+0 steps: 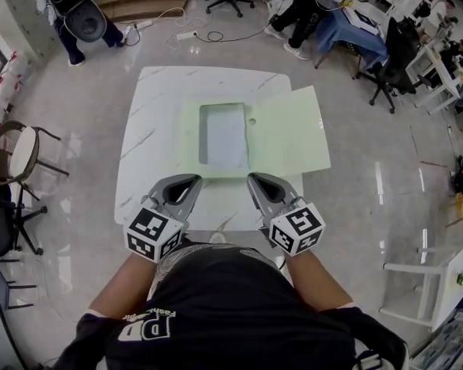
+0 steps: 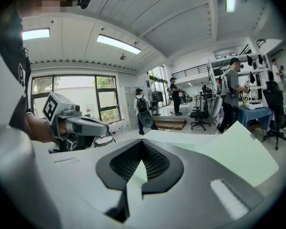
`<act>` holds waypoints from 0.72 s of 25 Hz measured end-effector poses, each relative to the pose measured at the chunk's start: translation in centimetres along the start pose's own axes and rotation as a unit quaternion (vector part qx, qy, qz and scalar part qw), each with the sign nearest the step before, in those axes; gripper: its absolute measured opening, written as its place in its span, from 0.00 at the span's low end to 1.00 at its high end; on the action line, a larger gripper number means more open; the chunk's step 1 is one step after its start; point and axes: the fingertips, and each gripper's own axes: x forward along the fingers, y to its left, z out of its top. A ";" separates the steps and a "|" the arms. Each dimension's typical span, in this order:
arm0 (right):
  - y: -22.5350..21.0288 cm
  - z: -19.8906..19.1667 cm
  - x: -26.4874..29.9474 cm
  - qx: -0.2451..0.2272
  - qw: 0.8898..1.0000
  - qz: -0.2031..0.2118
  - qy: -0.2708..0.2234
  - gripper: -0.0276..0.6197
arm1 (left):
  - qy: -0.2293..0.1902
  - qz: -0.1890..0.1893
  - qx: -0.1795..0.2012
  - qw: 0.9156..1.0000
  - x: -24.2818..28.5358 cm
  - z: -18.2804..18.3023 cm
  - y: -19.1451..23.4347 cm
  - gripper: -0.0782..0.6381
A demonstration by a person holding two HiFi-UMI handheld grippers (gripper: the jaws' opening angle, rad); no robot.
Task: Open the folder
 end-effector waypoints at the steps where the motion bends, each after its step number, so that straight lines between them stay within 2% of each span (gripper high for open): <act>1: 0.0 0.0 0.0 0.000 1.000 0.000 0.000 0.04 | 0.000 0.000 0.001 1.000 0.0 0.1 0.0 0.19; 18: 0.2 -0.3 0.7 0.008 1.000 0.013 0.007 0.04 | -0.001 0.002 -0.001 1.000 -0.1 0.3 0.3 0.19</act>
